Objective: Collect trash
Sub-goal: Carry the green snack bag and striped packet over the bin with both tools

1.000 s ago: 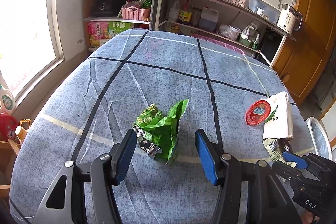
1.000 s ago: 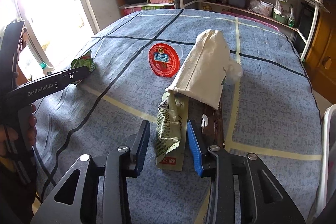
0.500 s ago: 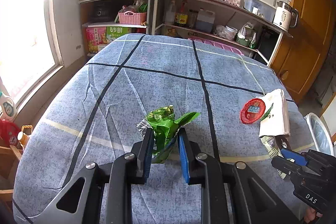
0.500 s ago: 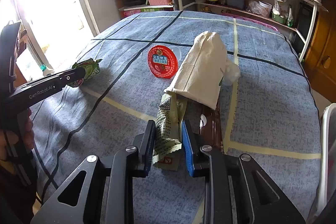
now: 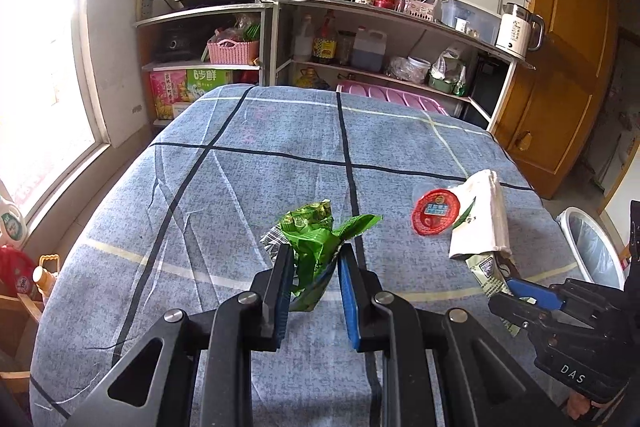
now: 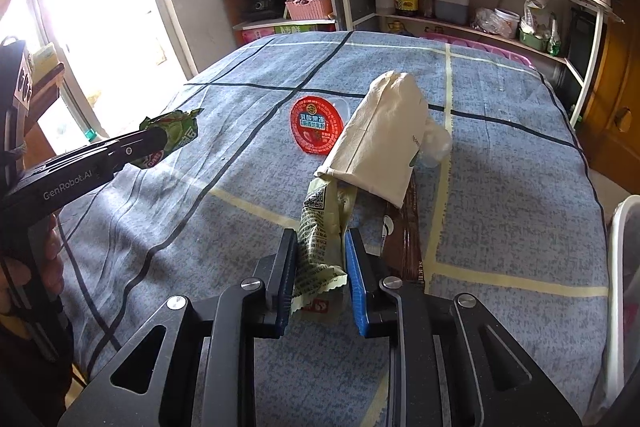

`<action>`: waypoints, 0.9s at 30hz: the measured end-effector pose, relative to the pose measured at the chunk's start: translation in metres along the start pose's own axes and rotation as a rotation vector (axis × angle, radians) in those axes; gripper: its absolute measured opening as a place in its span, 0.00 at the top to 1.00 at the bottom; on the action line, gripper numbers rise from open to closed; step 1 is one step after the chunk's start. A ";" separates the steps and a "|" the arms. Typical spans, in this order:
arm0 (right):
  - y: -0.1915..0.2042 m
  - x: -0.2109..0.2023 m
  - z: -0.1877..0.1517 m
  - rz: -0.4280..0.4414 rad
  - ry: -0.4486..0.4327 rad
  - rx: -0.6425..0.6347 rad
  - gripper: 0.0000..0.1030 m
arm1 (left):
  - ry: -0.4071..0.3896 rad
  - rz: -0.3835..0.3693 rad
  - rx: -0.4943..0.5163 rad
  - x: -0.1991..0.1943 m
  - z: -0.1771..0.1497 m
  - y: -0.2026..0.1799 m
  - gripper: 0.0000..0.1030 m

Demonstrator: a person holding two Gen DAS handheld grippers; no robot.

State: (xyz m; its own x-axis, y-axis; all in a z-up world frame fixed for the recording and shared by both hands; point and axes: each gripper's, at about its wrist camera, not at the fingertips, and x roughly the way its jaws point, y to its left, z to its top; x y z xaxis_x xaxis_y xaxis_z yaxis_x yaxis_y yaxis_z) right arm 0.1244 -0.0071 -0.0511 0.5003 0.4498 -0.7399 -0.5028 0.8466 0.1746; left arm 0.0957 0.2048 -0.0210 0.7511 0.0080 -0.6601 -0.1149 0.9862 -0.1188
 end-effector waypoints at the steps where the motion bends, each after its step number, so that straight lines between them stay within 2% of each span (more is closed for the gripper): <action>1: 0.000 -0.002 -0.001 0.003 -0.003 0.000 0.76 | -0.003 -0.006 0.006 -0.003 0.001 -0.004 0.78; 20: -0.022 -0.042 -0.016 0.056 -0.061 0.044 0.76 | -0.030 -0.073 0.074 -0.030 -0.002 -0.056 0.78; 27: -0.043 -0.062 -0.021 0.027 -0.109 0.096 0.76 | -0.035 -0.118 0.119 -0.035 0.000 -0.086 0.78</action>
State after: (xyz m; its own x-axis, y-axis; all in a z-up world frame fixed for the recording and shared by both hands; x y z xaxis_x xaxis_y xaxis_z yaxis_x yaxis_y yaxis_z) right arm 0.1002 -0.0773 -0.0268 0.5641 0.4966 -0.6597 -0.4502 0.8547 0.2584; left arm 0.0794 0.1194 0.0129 0.7776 -0.1056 -0.6198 0.0519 0.9932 -0.1042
